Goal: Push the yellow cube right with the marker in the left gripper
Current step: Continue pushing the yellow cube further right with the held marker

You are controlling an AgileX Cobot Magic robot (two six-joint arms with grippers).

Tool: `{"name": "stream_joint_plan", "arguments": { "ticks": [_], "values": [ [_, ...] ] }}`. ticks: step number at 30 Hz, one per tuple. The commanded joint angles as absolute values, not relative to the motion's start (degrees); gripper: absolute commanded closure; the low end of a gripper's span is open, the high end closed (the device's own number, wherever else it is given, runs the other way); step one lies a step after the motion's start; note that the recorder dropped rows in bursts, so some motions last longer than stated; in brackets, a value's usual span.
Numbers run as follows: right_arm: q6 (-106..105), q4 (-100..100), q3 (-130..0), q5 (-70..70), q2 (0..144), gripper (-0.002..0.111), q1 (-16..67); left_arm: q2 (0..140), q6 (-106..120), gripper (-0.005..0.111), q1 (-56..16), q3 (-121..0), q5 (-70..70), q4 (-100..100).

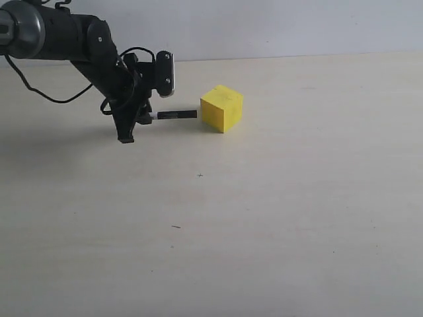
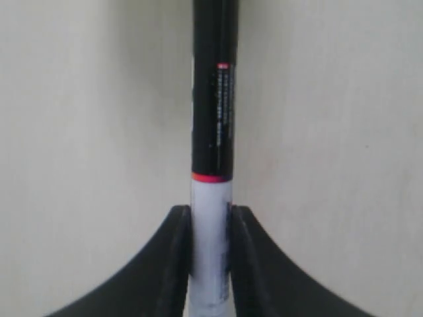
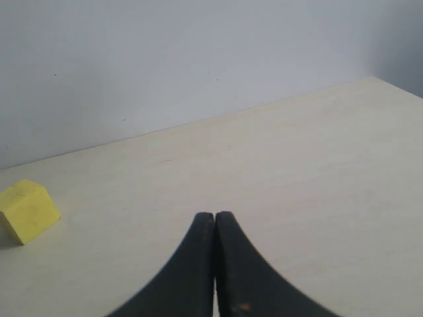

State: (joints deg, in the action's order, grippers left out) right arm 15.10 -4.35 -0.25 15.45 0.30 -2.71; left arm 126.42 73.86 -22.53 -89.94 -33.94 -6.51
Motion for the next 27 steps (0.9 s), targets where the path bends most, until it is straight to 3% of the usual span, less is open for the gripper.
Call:
{"name": "stream_joint_plan", "arguments": {
  "ticks": [1, 12, 18, 27],
  "values": [
    [15.00, -4.44, 0.00, 14.95, 0.00, 0.108, -2.65, 125.85, 71.44, 0.107, -21.70, -90.08, -30.83, -6.01],
    [15.00, -4.44, 0.00, 14.95, 0.00, 0.108, -2.65, 129.72, 68.44, 0.107, -22.07, -94.78, -27.38, 0.00],
    [15.00, -4.44, 0.00, 14.95, 0.00, 0.108, -2.65, 130.33, 67.56, 0.107, -29.09, -94.78, -29.66, 2.29],
    [15.00, -4.44, 0.00, 14.54, 0.00, 0.108, -2.65, 130.46, 59.06, 0.107, -27.35, -94.78, -36.46, 8.24]
  ]
}}
